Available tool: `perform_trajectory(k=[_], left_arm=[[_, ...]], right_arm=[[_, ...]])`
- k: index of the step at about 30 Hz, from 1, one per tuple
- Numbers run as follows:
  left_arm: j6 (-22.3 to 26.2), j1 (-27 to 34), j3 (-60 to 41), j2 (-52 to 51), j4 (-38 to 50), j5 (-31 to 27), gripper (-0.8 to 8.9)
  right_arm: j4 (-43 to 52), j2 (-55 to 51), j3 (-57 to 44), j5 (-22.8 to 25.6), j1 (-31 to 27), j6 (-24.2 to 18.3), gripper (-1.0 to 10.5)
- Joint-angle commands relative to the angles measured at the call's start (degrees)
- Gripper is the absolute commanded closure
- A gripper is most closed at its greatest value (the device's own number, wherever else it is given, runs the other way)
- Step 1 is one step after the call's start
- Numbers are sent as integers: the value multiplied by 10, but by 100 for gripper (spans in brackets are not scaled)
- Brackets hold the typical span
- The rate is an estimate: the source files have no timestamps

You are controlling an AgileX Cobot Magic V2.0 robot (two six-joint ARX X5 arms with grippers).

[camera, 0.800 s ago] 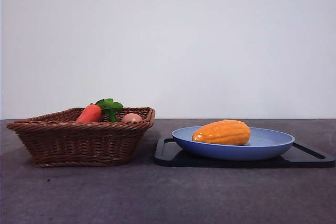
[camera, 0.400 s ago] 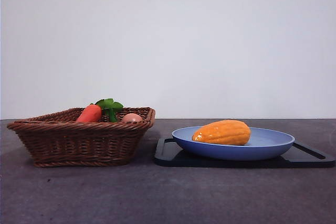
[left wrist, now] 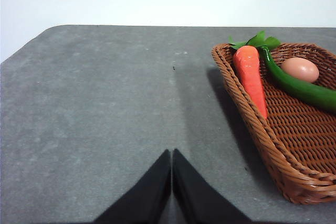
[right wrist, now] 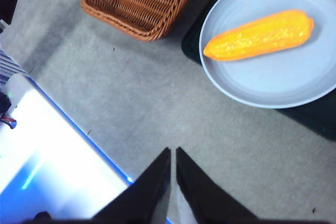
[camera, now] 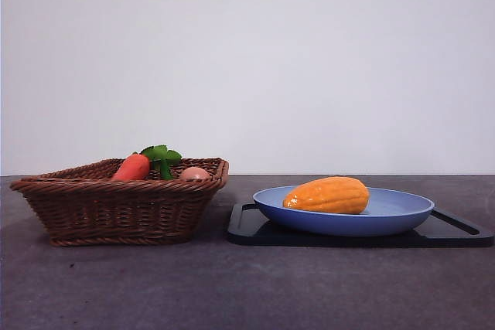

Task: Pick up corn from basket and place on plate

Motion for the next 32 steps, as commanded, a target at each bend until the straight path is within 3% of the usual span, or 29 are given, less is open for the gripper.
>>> perform_trajectory(k=[1, 19, 25, 32], left_arm=[[-3, 2, -16, -1, -2, 2, 807], [-3, 2, -16, -1, -2, 2, 807], [-3, 2, -16, -1, -2, 2, 807], [-3, 2, -16, -1, -2, 2, 807]], right_arm=[[12, 5, 12, -1, 1, -5, 945], [24, 5, 12, -1, 1, -13, 945], [170, -33, -9, 2, -57, -67, 945], [381, -147, -146, 1, -142, -42, 945]])
